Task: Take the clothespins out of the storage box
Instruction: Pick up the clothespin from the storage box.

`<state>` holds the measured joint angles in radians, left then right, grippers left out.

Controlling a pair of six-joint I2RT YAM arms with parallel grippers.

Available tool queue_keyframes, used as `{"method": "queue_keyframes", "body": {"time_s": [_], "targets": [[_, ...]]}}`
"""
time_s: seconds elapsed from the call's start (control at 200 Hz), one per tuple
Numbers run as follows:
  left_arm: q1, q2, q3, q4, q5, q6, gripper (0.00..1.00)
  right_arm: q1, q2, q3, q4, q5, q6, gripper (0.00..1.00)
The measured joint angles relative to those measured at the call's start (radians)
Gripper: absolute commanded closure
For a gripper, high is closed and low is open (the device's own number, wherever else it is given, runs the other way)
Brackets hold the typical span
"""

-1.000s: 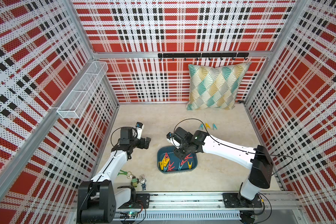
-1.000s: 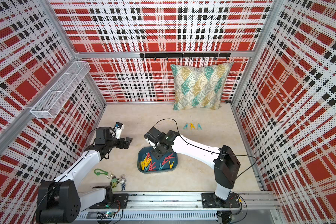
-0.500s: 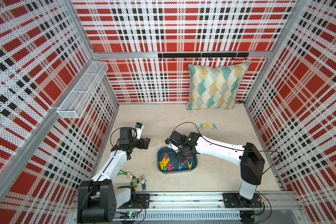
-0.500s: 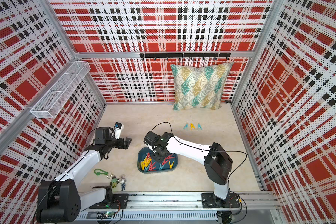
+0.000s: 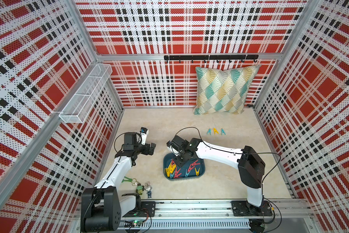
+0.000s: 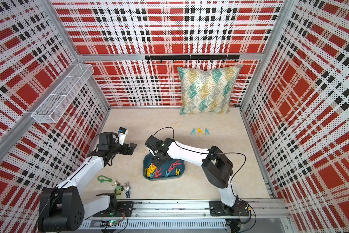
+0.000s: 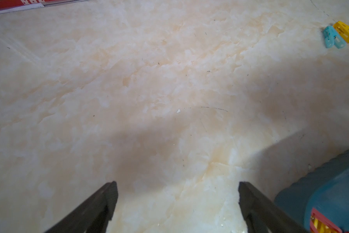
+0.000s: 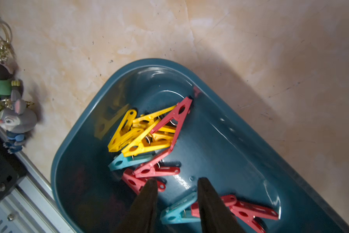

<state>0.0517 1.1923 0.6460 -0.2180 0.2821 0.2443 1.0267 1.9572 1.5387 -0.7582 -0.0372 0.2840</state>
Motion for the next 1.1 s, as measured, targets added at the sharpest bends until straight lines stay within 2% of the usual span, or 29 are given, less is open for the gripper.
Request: {"method": "queue_keyframes", "body": {"time_s": [0.401,0.601,1.102], "targets": [[0.002,0.0,0.0,0.0,0.003,0.0,0.01,0.0,0.08,0.035,0.037,-0.014,0.103,0.61],[0.004,0.0,0.0,0.0,0.003,0.0,0.01,-0.002,0.11,0.049,0.048,-0.013,0.13,0.67],[0.008,0.0,0.0,0.0,0.007,0.0,0.01,-0.011,0.139,0.047,0.077,-0.029,0.161,0.7]]}}
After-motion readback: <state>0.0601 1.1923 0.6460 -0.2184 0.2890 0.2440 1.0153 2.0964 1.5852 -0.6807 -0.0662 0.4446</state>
